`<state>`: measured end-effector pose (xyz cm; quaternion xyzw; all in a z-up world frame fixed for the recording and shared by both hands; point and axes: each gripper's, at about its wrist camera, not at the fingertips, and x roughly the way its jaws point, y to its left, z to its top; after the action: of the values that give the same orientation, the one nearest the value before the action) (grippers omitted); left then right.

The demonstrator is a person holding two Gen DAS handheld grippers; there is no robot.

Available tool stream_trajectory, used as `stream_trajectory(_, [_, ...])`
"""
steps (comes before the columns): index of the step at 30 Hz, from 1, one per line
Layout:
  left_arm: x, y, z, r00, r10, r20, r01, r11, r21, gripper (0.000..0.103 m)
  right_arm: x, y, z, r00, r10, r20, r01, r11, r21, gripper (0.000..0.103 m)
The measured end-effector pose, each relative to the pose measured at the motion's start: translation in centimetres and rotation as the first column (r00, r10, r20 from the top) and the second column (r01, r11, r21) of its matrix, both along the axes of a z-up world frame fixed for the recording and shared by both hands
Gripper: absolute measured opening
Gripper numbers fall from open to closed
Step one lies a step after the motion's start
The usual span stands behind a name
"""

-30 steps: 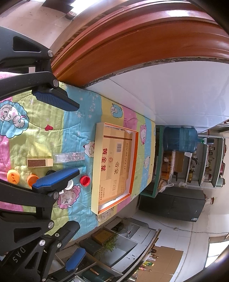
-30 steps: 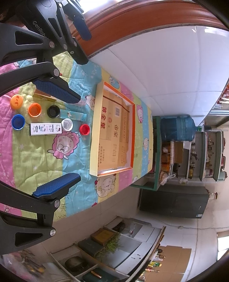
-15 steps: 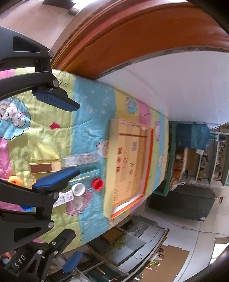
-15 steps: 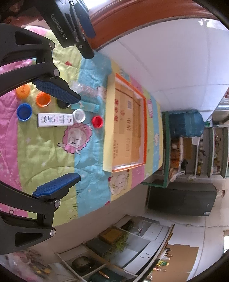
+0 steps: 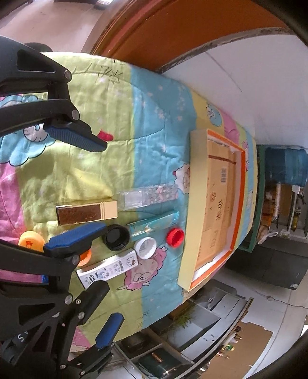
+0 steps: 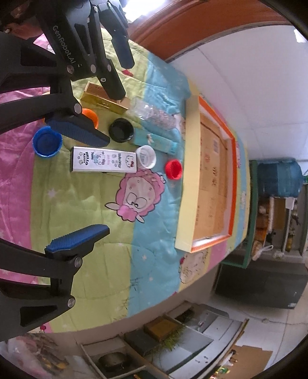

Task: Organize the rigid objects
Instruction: 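Grasp the gold-brown small box with left gripper while right gripper grasps the white Hello Kitty box, then carry the gold box with left gripper while right gripper carries the Hello Kitty box into the lid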

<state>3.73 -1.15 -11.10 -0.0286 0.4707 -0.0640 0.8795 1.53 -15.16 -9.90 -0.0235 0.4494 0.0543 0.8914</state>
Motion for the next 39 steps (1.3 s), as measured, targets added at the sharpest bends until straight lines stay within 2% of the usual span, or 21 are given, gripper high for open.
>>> stream_trajectory(3, [0.1,-0.3,-0.5,1.0,-0.011,-0.015,0.011,1.0,0.001,0.061,0.1,0.0,-0.3,1.0,0.006,-0.008,-0.006,1.0,-0.003,0.069])
stream_trajectory(7, [0.6,-0.7,-1.5,0.998,-0.029,-0.055,0.029,1.0,-0.004,0.051,0.2,0.1,-0.6,1.0,0.015,-0.019,-0.015,1.0,-0.002,0.069])
stream_trajectory(9, [0.5,-0.8,-1.5,0.999,-0.032,-0.044,0.032,0.999,0.004,0.049,0.4,0.1,-0.7,1.0,0.018,-0.024,-0.018,1.0,0.001,0.069])
stream_trajectory(11, [0.4,-0.8,-1.6,0.998,-0.042,-0.04,0.042,0.999,-0.002,0.041,0.5,0.1,-0.7,0.999,0.022,-0.029,-0.022,1.0,0.006,0.067])
stream_trajectory(13, [0.3,-0.6,-1.5,0.998,-0.044,-0.038,0.044,0.999,-0.015,0.019,0.7,0.3,-0.8,0.999,0.031,-0.035,-0.031,0.999,0.016,0.061])
stream_trajectory(16, [0.3,-0.1,-1.5,0.998,-0.043,-0.043,0.041,0.998,-0.053,0.019,1.2,0.7,-1.1,0.998,0.049,-0.043,-0.048,0.999,0.027,0.055])
stream_trajectory(21, [0.0,0.3,-1.4,0.998,-0.047,-0.039,0.044,0.996,-0.074,0.019,2.1,1.6,-1.8,0.995,0.073,-0.067,-0.071,0.997,0.028,0.05])
stream_trajectory(27, [-0.2,0.4,-1.0,0.999,-0.047,-0.024,0.045,0.996,-0.077,0.019,2.5,2.1,-2.5,0.993,0.087,-0.084,-0.087,0.996,0.012,0.027])
stream_trajectory(39, [-0.1,2.0,1.2,1.0,-0.005,0.022,0.007,0.996,-0.09,0.018,1.9,0.7,0.0,0.998,0.054,-0.026,-0.053,0.998,0.036,0.026])
